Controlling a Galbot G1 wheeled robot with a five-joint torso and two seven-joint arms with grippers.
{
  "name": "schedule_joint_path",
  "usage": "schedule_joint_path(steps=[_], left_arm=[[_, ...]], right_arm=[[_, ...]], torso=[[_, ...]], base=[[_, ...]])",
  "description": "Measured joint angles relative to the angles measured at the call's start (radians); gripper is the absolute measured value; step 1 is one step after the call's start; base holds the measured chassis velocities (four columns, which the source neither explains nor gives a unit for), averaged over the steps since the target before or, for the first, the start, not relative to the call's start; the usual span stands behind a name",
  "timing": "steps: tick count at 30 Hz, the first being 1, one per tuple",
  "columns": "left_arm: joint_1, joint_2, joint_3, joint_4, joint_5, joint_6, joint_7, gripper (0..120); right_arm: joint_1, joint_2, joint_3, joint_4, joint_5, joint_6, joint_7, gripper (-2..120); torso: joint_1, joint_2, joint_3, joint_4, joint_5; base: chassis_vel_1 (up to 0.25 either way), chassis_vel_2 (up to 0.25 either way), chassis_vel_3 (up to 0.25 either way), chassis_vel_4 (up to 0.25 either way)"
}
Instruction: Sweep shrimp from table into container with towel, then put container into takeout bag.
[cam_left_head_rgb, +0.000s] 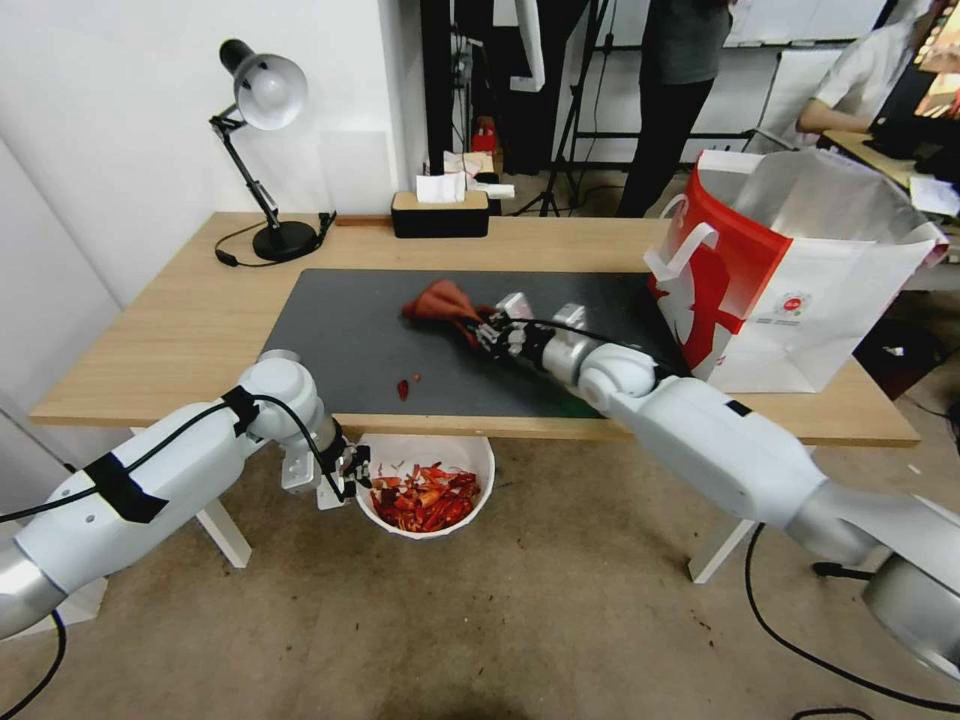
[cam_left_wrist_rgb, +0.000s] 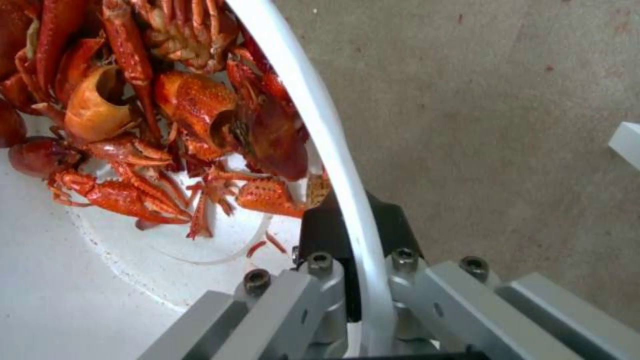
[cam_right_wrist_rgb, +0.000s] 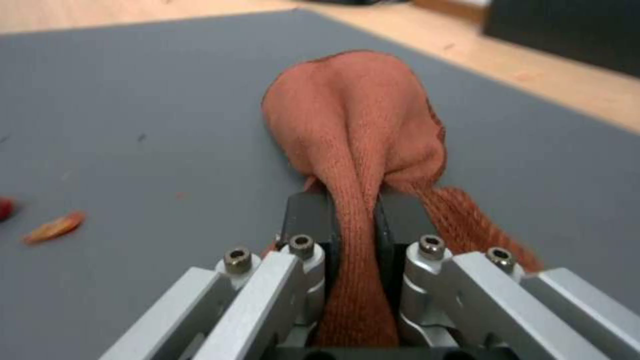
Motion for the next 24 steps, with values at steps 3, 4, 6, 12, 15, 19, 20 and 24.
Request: schedule_joint_path(steps=[3,4,6,12,15,19,20,24], left_arm=[[0.009,0.006,-0.010,-0.003,0.000,-0.001,-0.001,0],[0.016,0.013,-0.019,-0.005,0.000,-0.001,-0.002,0],[0.018,0.015,-0.023,-0.006,0.000,-0.002,-0.002,0],[0.022,0.021,-0.031,-0.007,0.000,-0.004,-0.003,0],[0.023,0.020,-0.031,-0.008,0.000,-0.004,-0.003,0],[0.022,0.015,-0.031,-0.003,0.000,-0.004,-0.003,0],[0.020,0.013,-0.030,0.001,0.000,-0.004,-0.003,0],[0.014,0.007,-0.026,0.012,0.000,-0.005,-0.004,0]], right_arm=[[0.004,0.008,-0.010,-0.011,-0.001,-0.002,-0.035,8],[0.007,0.006,-0.019,-0.009,-0.001,-0.002,-0.107,8],[0.009,0.002,-0.024,-0.004,-0.001,-0.002,-0.153,8],[0.014,-0.012,-0.037,0.013,0.004,0.007,-0.303,8],[0.014,-0.029,-0.039,0.031,0.004,0.020,-0.375,8],[0.011,-0.049,-0.040,0.051,-0.003,0.024,-0.448,8],[0.008,-0.056,-0.040,0.058,-0.005,0.024,-0.469,8],[-0.012,-0.085,-0.037,0.093,-0.006,0.023,-0.532,8]], torso=[[0.000,0.000,0.000,-0.0001,0.0002],[0.000,0.000,0.000,-0.0003,0.0002],[0.000,0.000,0.000,-0.0002,0.0002],[0.000,0.000,0.000,-0.0002,0.0003],[0.000,0.000,0.000,0.0000,0.0002],[0.000,0.000,0.000,0.0000,0.0002],[0.000,0.000,0.000,-0.0002,0.0003],[0.000,0.000,0.000,0.0000,0.0004]], base=[[0.000,0.000,0.000,0.000],[0.000,0.000,0.000,0.000],[0.000,0.000,0.000,0.000],[0.000,0.000,0.000,0.000],[0.000,0.000,0.000,0.000],[0.000,0.000,0.000,0.000],[0.000,0.000,0.000,0.000],[0.000,0.000,0.000,0.000]])
